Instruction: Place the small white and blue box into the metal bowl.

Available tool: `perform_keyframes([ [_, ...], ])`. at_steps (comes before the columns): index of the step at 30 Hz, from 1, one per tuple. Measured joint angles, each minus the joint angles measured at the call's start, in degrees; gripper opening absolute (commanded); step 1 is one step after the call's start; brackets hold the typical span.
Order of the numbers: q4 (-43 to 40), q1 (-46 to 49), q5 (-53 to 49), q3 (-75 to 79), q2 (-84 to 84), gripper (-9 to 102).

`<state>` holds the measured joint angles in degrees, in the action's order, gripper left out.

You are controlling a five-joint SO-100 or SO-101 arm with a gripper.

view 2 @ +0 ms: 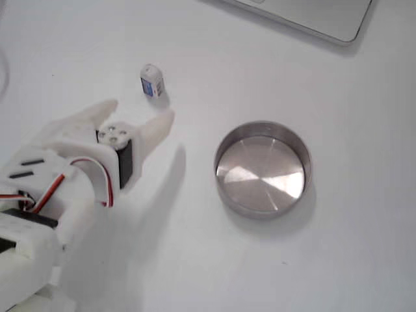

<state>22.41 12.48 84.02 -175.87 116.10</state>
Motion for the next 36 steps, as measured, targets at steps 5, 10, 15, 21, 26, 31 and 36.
perform_keyframes([
  [5, 2.1, 0.0, 0.1, 2.4, -4.4, 30],
  [10, 8.6, 0.0, 0.1, 5.3, -12.4, 30],
  [15, 17.2, 0.0, 0.1, 8.6, -22.8, 30],
  [21, 23.0, 0.0, 0.1, 11.9, -30.5, 30],
  [26, 23.6, 0.0, 0.1, 14.0, -31.9, 30],
  [31, 23.6, 0.0, 0.1, 16.1, -34.1, 30],
  [36, 23.6, 0.3, 0.1, 18.4, -36.7, 29],
])
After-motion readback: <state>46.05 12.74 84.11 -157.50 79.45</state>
